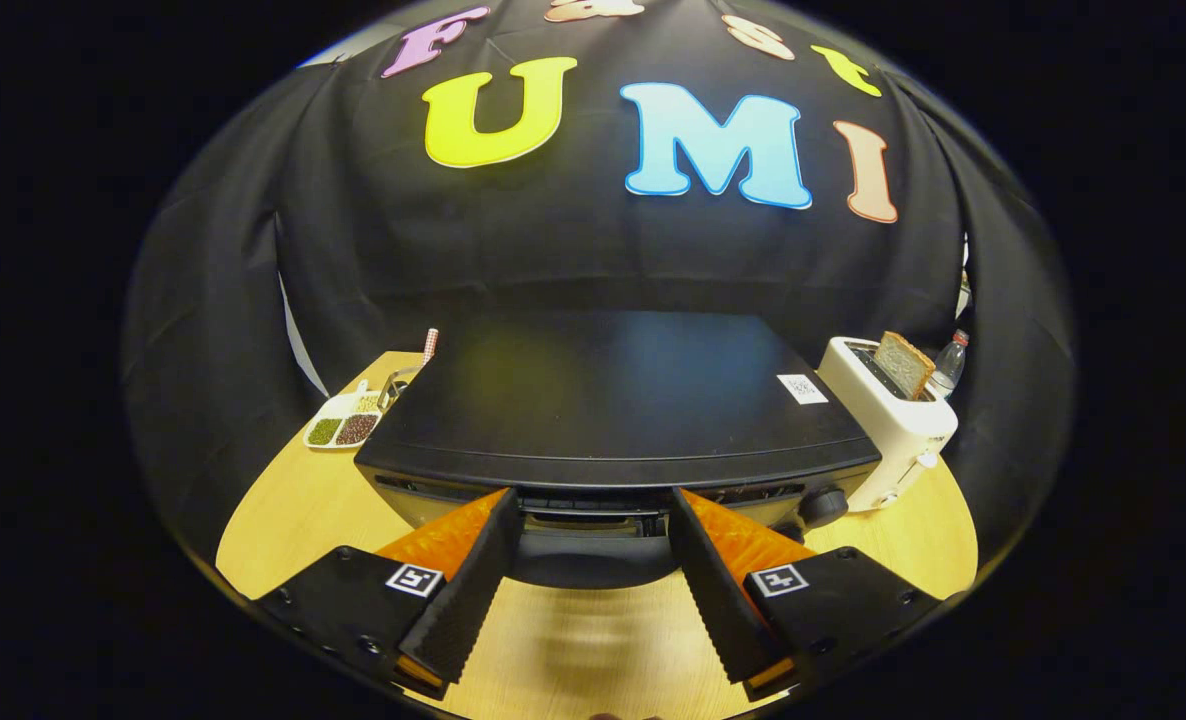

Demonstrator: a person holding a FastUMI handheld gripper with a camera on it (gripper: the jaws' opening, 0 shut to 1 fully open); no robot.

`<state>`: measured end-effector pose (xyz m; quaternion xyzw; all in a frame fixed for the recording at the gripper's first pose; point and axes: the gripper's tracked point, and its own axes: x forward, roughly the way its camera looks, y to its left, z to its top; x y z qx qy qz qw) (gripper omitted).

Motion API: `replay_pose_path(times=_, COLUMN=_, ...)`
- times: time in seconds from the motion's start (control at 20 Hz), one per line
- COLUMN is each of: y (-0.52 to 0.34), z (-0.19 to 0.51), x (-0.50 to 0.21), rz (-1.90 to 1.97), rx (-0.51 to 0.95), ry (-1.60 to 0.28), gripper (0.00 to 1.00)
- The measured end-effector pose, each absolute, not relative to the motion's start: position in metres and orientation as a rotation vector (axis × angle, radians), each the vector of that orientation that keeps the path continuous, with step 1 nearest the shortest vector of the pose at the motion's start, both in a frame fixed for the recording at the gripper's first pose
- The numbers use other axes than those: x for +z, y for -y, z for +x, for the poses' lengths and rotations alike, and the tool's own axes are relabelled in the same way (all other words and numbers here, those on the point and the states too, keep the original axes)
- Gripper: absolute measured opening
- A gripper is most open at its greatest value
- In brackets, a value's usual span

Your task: Open the toaster oven, put the food inside, and close the toaster oven door.

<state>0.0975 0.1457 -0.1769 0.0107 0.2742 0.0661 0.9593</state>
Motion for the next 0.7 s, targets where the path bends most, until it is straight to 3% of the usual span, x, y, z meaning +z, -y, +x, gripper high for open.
replay_pose_path(times=0.7, y=-0.142, z=0.05, x=-0.195, rz=0.005, rx=0.135, ry=-0.609, gripper=0.95)
